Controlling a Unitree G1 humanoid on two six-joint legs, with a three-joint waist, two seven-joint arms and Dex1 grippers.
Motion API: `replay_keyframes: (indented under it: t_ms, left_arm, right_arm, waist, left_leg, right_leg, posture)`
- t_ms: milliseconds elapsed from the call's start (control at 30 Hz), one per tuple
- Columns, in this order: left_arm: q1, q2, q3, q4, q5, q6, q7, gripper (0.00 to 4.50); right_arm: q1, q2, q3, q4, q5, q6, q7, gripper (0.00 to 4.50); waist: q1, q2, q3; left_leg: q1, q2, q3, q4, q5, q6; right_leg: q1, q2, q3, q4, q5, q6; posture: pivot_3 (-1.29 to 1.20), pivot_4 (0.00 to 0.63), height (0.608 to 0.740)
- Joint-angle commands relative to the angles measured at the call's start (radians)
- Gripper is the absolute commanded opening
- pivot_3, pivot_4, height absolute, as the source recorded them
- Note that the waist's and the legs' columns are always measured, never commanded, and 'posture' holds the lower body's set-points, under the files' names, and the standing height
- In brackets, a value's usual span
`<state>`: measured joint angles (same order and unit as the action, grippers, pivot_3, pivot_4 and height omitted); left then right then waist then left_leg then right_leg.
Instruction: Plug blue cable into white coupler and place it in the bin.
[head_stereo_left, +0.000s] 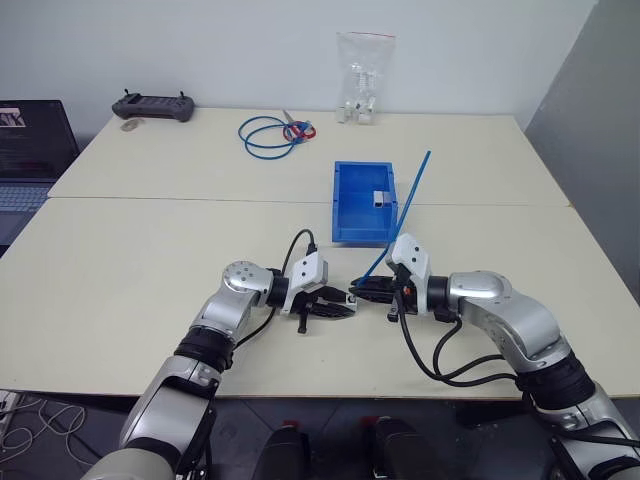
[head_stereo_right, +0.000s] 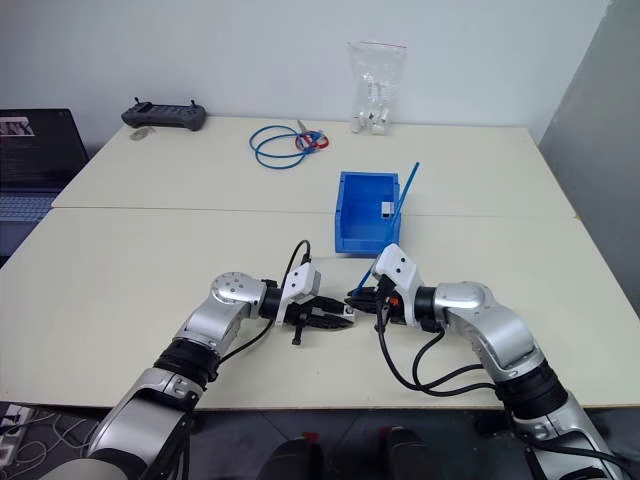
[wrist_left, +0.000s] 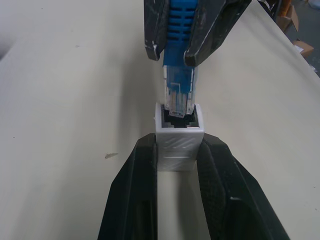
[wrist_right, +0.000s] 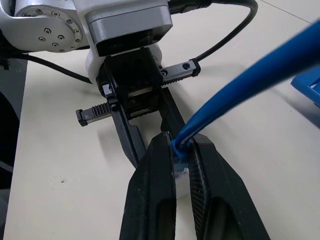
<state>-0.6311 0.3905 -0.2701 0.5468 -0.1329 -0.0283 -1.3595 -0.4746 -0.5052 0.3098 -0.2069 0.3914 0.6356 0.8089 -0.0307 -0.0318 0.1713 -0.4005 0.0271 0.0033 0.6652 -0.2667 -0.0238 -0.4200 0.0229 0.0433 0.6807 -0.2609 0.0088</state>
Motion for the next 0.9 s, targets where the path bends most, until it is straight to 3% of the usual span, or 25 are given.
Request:
replay_keyframes:
  t_ms: [33, 433, 700, 900]
  left_arm:
    - [0.008, 0.004, 0.013, -0.041, -0.007, -0.002, 0.008, 0.75]
    - [0.015, 0.005, 0.015, -0.062, -0.015, 0.013, 0.015, 0.75]
    - [0.032, 0.013, 0.016, -0.089, -0.017, 0.024, 0.017, 0.75]
    - [0.044, 0.021, 0.018, -0.104, -0.017, 0.025, 0.022, 0.75]
  right_arm:
    - [-0.009, 0.002, 0.016, 0.006, -0.026, -0.019, 0.032, 0.11]
    - [0.003, -0.053, 0.135, 0.056, -0.16, -0.187, 0.187, 0.11]
    - [-0.121, -0.032, 0.173, 0.226, -0.24, -0.319, 0.317, 0.11]
    - [-0.229, 0.009, 0.165, 0.28, -0.17, -0.107, 0.403, 0.11]
  waist:
    - [0.0, 0.0, 0.0]
    - [0.0, 0.0, 0.0]
    - [-0.002, 0.0, -0.001]
    - [-0.001, 0.0, -0.001]
  left_leg:
    - [0.0, 0.0, 0.0, 0.0, 0.0, 0.0]
    - [0.001, 0.0, 0.0, 0.0, 0.0, 0.0]
    - [0.003, 0.0, 0.001, 0.0, 0.0, 0.0]
    - [0.003, 0.0, 0.001, 0.0, 0.0, 0.0]
  right_leg:
    - [0.0, 0.0, 0.0, 0.0, 0.0, 0.0]
    - [0.0, 0.0, 0.0, 0.0, 0.0, 0.0]
    - [0.001, 0.0, -0.001, 0.001, 0.0, 0.0]
    - [0.001, 0.0, -0.001, 0.001, 0.003, -0.005]
  posture:
    - [0.0, 0.15, 0.74]
    - [0.0, 0.15, 0.74]
    - [0.0, 0.15, 0.74]
    - [0.0, 0.15, 0.74]
